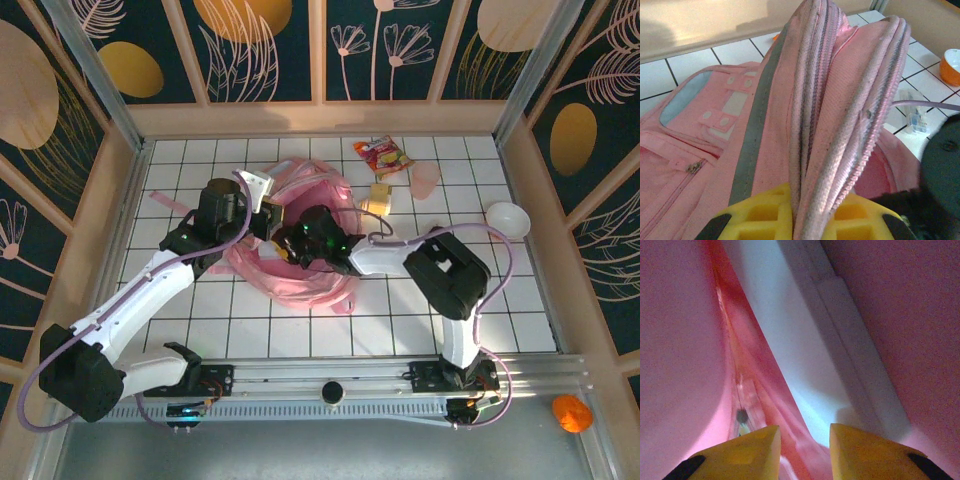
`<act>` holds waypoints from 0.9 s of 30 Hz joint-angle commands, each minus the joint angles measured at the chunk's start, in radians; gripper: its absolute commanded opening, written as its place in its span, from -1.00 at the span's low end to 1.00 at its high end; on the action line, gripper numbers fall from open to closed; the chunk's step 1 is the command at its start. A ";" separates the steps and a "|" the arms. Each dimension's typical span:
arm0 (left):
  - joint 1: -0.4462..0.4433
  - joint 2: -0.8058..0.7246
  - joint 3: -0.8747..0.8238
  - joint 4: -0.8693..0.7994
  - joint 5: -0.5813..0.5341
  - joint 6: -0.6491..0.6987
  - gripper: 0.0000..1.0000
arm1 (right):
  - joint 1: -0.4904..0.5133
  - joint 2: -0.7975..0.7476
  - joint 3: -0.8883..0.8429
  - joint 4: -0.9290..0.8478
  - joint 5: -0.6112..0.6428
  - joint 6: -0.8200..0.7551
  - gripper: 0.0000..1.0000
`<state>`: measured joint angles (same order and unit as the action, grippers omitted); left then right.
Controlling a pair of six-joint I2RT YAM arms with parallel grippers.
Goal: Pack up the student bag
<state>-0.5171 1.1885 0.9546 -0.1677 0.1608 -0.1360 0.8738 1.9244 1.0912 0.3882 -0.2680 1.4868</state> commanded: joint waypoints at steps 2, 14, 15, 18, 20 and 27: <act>0.000 -0.038 0.037 0.227 0.066 -0.008 -1.00 | -0.023 0.080 0.113 0.065 -0.004 -0.059 -0.40; 0.000 -0.046 0.029 0.214 0.026 -0.002 -1.00 | -0.021 -0.082 -0.005 -0.039 0.082 -0.153 -0.22; 0.000 -0.046 0.027 0.215 0.026 -0.003 -1.00 | -0.019 -0.104 -0.020 -0.052 0.103 -0.186 -0.20; 0.000 -0.046 0.024 0.220 0.031 -0.007 -1.00 | -0.022 -0.135 -0.042 -0.093 0.139 -0.267 -0.17; 0.000 -0.046 0.024 0.221 0.034 -0.007 -1.00 | -0.026 -0.125 -0.024 -0.129 0.156 -0.318 -0.16; 0.001 -0.050 0.027 0.224 0.044 -0.001 -1.00 | -0.033 -0.002 0.072 -0.155 0.171 -0.430 -0.16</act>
<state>-0.5171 1.1885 0.9535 -0.1604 0.1570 -0.1356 0.8448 1.8774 1.1221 0.2684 -0.1349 1.1351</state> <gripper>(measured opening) 0.113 0.422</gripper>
